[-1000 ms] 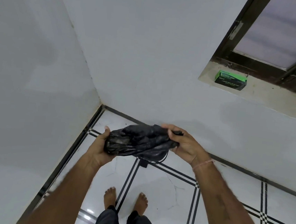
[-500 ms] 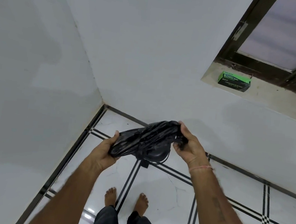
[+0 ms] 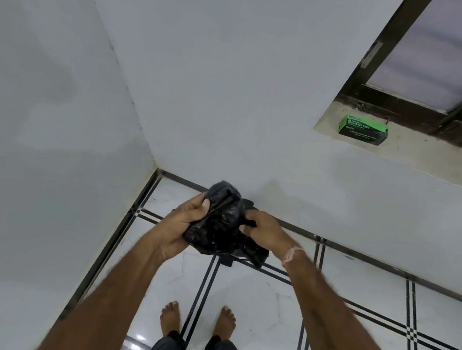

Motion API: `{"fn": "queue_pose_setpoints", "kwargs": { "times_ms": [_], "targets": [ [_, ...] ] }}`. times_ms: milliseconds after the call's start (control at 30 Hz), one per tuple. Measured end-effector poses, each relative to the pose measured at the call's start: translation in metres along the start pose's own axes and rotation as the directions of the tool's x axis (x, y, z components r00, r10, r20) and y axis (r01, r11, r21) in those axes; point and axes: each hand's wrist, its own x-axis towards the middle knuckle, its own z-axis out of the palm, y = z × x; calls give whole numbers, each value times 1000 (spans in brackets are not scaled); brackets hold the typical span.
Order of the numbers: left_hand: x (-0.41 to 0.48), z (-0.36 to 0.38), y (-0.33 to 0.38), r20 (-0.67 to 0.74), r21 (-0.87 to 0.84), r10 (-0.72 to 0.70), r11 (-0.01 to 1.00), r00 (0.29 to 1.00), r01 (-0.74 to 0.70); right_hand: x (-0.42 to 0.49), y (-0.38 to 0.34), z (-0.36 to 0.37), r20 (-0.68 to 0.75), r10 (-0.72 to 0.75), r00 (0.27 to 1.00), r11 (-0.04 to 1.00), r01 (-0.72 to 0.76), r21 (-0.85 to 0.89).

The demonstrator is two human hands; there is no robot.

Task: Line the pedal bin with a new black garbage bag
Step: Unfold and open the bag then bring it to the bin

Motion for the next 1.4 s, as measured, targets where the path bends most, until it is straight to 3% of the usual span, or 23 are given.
{"fn": "queue_pose_setpoints", "kwargs": {
  "times_ms": [100,200,267,367,433,500,600,733,800,833,867,900,933,967,1000,1033,1067,1100,1167,1200,1300,1333,1400],
  "targets": [
    [-5,-32,1,-185,51,-28,998,982,38,-1,-2,-5,-142,179,973,983,-172,60],
    [-15,-70,-7,-248,334,-49,933,967,133,-6,-7,-14,-72,225,972,930,-193,314],
    [-18,-72,-13,-236,488,-10,864,972,128,-10,-16,-15,17,207,978,803,-180,569],
    [-17,-43,-14,-154,282,37,959,987,8,-7,-29,1,65,145,987,521,-132,843],
    [-11,-23,-11,-136,83,12,997,991,-1,-3,-27,21,146,57,988,465,-156,871],
    [-2,-24,-10,-207,40,-13,999,978,22,1,-23,40,189,84,978,527,-204,825],
    [2,-49,-7,-351,35,-87,994,932,106,-3,-14,47,130,195,972,720,-232,654],
    [12,-70,19,-351,-156,-170,980,921,122,8,-23,19,16,277,961,615,-190,766],
    [28,-58,55,-354,-96,-9,995,935,-26,14,-55,-9,-95,271,958,621,-99,777],
    [35,-47,77,-348,39,165,986,923,-162,13,-78,-24,-243,227,943,680,25,733],
    [41,-34,100,-305,206,365,927,880,-313,12,-99,-37,-457,136,879,764,201,613],
    [39,-21,115,-241,367,540,820,807,-439,5,-117,-45,-678,-9,735,823,390,413],
    [43,-16,120,-171,500,662,697,730,-515,2,-128,-47,-814,-202,544,837,528,145],
    [47,-14,118,-149,592,707,624,691,-510,4,-125,-38,-817,-336,468,837,546,-32],
    [54,-27,99,-192,634,637,661,746,-401,9,-111,-19,-722,-334,606,905,420,-66],
    [54,-39,74,-250,621,490,743,835,-250,11,-88,6,-561,-221,798,973,222,-67],
    [47,-53,44,-310,537,295,839,904,-90,11,-56,32,-354,-34,935,999,17,-52],
    [43,-66,25,-351,427,127,904,928,38,21,-33,46,-235,84,968,995,-95,-37],
    [39,-78,18,-420,215,-112,952,900,219,29,-34,45,-232,200,952,978,-180,106],
    [39,-80,22,-436,211,-127,948,891,239,29,-46,38,-300,195,934,979,-167,115],
    [43,-66,61,-367,333,160,942,917,-31,25,-89,12,-585,-58,809,982,151,112],
    [41,-65,70,-349,363,211,929,913,-75,20,-94,11,-616,-112,779,963,238,126],
    [34,-73,71,-354,357,203,932,913,-69,10,-82,22,-531,-117,839,987,160,35]
  ]
}}
